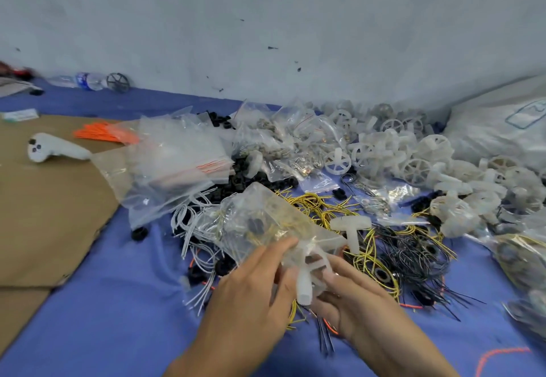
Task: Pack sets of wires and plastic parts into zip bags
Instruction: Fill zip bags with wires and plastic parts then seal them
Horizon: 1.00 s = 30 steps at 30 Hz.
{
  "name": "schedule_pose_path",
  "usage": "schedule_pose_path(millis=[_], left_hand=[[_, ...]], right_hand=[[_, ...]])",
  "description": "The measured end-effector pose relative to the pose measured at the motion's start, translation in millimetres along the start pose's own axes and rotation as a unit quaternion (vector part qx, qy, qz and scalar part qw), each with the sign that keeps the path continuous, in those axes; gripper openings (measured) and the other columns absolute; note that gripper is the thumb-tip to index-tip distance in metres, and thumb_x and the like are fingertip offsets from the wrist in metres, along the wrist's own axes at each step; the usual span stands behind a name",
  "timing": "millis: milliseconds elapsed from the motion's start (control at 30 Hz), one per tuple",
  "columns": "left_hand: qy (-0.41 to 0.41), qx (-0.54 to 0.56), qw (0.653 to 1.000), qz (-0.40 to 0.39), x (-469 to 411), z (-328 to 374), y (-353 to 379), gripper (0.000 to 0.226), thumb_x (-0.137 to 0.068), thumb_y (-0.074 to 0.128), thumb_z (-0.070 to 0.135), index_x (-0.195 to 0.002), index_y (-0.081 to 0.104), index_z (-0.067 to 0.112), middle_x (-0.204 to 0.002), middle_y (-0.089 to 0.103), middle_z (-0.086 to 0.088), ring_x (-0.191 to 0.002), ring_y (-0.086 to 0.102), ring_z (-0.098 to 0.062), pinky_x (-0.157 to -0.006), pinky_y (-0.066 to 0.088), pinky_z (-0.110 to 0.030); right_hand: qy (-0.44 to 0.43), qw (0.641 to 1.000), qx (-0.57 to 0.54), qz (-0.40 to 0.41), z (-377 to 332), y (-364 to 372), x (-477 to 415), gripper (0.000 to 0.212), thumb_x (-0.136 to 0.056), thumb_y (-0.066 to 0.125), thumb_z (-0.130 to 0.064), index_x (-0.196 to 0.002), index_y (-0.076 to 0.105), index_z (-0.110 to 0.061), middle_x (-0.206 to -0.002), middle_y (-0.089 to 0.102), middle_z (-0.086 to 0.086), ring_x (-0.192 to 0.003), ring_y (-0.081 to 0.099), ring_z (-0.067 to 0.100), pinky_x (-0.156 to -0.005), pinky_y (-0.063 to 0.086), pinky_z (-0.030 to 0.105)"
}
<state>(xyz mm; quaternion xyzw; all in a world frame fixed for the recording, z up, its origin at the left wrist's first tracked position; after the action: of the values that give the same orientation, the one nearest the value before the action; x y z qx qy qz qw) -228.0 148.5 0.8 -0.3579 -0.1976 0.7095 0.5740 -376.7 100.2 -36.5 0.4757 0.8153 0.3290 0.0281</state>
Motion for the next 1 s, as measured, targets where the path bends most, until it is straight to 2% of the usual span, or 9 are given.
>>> schedule_pose_path(millis=[233, 333, 467, 533, 600, 733, 833, 900, 1000], left_hand=[[0.017, -0.058, 0.997, 0.040, 4, 12, -16, 0.040, -0.090, 0.046, 0.043, -0.128, 0.057, 0.041, -0.102, 0.062, 0.017, -0.082, 0.061, -0.008, -0.065, 0.046, -0.021], [0.023, -0.037, 0.999, 0.033, 5, 13, -14, 0.041, -0.090, 0.045, 0.044, -0.131, 0.051, 0.042, -0.107, 0.060, 0.018, -0.082, 0.062, -0.008, -0.066, 0.052, -0.027], [0.041, -0.035, 0.998, 0.033, 8, 14, -16, 0.046, -0.090, 0.042, 0.047, -0.136, 0.039, 0.045, -0.117, 0.059, 0.018, -0.092, 0.064, -0.012, -0.072, 0.054, -0.031], [0.047, -0.045, 0.997, 0.039, 10, 12, -19, 0.048, -0.088, 0.046, 0.044, -0.136, 0.043, 0.044, -0.115, 0.060, 0.018, -0.092, 0.064, -0.009, -0.071, 0.053, -0.028], [0.045, -0.047, 0.997, 0.045, 12, 9, -21, 0.050, -0.087, 0.048, 0.043, -0.137, 0.046, 0.043, -0.113, 0.059, 0.020, -0.092, 0.061, -0.005, -0.074, 0.051, -0.025], [0.043, -0.044, 0.997, 0.047, 12, 9, -24, 0.050, -0.085, 0.052, 0.043, -0.135, 0.049, 0.045, -0.101, 0.057, 0.023, -0.080, 0.057, 0.001, -0.067, 0.047, -0.015], [0.037, -0.032, 0.998, 0.036, 13, 11, -22, 0.047, -0.085, 0.052, 0.049, -0.130, 0.044, 0.055, -0.096, 0.052, 0.025, -0.071, 0.048, 0.011, -0.062, 0.040, -0.006], [0.039, -0.019, 0.998, 0.034, 13, 11, -19, 0.039, -0.083, 0.060, 0.047, -0.118, 0.045, 0.056, -0.096, 0.053, 0.028, -0.066, 0.046, 0.017, -0.059, 0.036, 0.000], [0.044, -0.026, 0.997, 0.051, 13, 12, -17, 0.030, -0.081, 0.065, 0.039, -0.098, 0.041, 0.043, -0.082, 0.053, 0.027, -0.057, 0.047, 0.008, -0.052, 0.041, -0.008]], right_hand=[[-0.061, 0.996, -0.015, 0.069, 0, 21, -29, 0.022, -0.090, 0.049, 0.009, -0.107, 0.062, 0.013, -0.112, 0.065, 0.034, -0.098, 0.067, 0.032, -0.081, 0.056, 0.037], [-0.057, 0.998, 0.029, 0.018, 4, 40, -38, 0.035, -0.090, 0.037, 0.012, -0.109, 0.065, 0.002, -0.097, 0.067, 0.027, -0.087, 0.068, 0.032, -0.065, 0.056, 0.035], [-0.073, 0.996, 0.042, -0.038, 8, 68, -45, 0.040, -0.086, 0.041, 0.015, -0.119, 0.059, 0.002, -0.086, 0.057, 0.021, -0.081, 0.058, 0.030, -0.068, 0.051, 0.038], [-0.085, 0.996, -0.015, -0.027, 13, 70, -44, 0.045, -0.082, 0.046, 0.013, -0.118, 0.066, -0.005, -0.086, 0.059, 0.008, -0.090, 0.058, 0.021, -0.089, 0.048, 0.036], [-0.099, 0.990, 0.097, -0.011, 8, 64, -34, 0.044, -0.083, 0.050, 0.008, -0.111, 0.073, -0.017, -0.100, 0.069, -0.003, -0.105, 0.062, 0.014, -0.102, 0.045, 0.033], [-0.169, 0.912, 0.374, -0.018, -36, 37, -7, 0.018, -0.083, 0.059, -0.006, -0.085, 0.075, -0.015, -0.081, 0.073, 0.009, -0.073, 0.067, 0.013, -0.067, 0.054, 0.024], [-0.228, 0.859, 0.444, 0.113, -60, -2, -2, 0.032, -0.090, 0.058, 0.002, -0.087, 0.075, -0.025, -0.075, 0.071, 0.005, -0.060, 0.057, 0.013, -0.057, 0.047, 0.027], [-0.256, 0.802, 0.500, 0.203, -71, -34, -8, 0.030, -0.092, 0.058, -0.008, -0.089, 0.074, -0.034, -0.083, 0.070, -0.004, -0.066, 0.057, 0.010, -0.062, 0.045, 0.026], [-0.187, 0.647, 0.691, 0.264, -74, -66, -32, 0.022, -0.096, 0.057, -0.029, -0.105, 0.070, -0.044, -0.121, 0.060, -0.004, -0.113, 0.052, 0.021, -0.095, 0.043, 0.039]])
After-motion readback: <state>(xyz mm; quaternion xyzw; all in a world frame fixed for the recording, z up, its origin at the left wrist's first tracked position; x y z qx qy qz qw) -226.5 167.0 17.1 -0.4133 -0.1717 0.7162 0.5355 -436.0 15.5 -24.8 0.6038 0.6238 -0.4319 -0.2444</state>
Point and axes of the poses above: each hand's wrist, its own x-axis away from the middle knuckle, its own y-axis out of the palm, z = x × y, the point moved 5 cm from there along -x, towards the middle knuckle
